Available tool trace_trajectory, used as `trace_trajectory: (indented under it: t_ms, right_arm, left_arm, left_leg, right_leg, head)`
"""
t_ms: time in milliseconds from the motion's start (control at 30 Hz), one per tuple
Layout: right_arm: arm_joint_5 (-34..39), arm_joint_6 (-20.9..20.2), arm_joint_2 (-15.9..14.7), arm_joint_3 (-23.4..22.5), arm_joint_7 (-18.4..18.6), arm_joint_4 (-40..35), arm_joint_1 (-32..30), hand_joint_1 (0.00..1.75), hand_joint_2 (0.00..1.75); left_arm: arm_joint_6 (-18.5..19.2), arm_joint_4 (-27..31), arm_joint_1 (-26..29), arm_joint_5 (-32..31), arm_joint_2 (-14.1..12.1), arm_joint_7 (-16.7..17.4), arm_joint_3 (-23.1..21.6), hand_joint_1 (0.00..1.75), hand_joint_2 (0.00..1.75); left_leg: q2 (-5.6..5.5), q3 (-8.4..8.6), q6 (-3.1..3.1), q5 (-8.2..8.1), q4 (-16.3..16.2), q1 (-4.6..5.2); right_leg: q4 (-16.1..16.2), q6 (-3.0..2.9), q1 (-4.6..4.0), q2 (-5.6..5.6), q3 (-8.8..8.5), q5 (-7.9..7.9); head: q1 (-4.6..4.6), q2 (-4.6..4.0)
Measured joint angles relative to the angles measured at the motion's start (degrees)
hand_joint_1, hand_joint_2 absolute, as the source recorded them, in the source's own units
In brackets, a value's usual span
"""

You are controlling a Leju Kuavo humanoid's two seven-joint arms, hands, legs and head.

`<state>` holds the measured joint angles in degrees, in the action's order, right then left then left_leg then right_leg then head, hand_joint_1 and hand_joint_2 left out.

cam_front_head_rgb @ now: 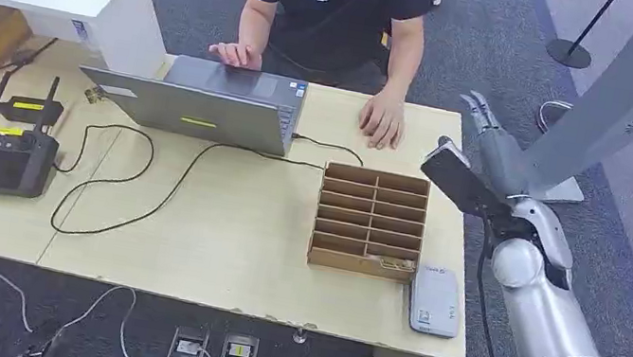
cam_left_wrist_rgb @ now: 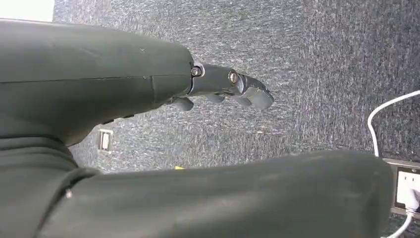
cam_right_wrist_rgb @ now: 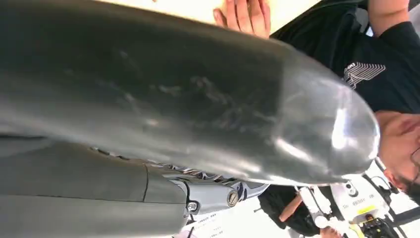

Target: Pass the card to the sensor for recognition and then transmit it.

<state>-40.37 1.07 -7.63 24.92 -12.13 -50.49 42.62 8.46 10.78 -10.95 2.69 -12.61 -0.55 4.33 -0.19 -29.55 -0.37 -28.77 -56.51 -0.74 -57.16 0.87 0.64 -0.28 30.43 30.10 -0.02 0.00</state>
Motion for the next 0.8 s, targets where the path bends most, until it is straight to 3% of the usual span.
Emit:
trace_trajectory:
  t_ms: [467, 500, 800]
  right_arm:
    - [-0.8, -1.2, -0.5, -0.1, 0.7, -1.6, -0.2, 0.00, 0.00]
    - [-0.8, -1.2, -0.5, -0.1, 0.7, -1.6, -0.2, 0.00, 1.75]
    - [-2.3, -2.5, -0.6, -0.1, 1.8, -2.1, -0.3, 0.00, 1.75]
  left_arm:
    - [0.1, 0.0, 0.0, 0.0, 0.0, 0.0, 0.0, 0.00, 0.00]
    - [0.1, 0.0, 0.0, 0.0, 0.0, 0.0, 0.0, 0.00, 0.00]
    - [0.2, 0.0, 0.0, 0.0, 0.0, 0.0, 0.0, 0.00, 0.00]
  left_leg:
    - [0.00, 0.00, 0.00, 0.00, 0.0, 0.00]
    - [0.00, 0.00, 0.00, 0.00, 0.0, 0.00]
    - [0.00, 0.00, 0.00, 0.00, 0.0, 0.00]
  right_leg:
    - [0.0, 0.00, 0.00, 0.00, 0.00, 0.00]
    - [0.0, 0.00, 0.00, 0.00, 0.00, 0.00]
    - [0.0, 0.00, 0.00, -0.01, 0.00, 0.00]
  head:
    - [-0.02, 0.00]
    - [0.00, 0.00]
    - [-0.02, 0.00]
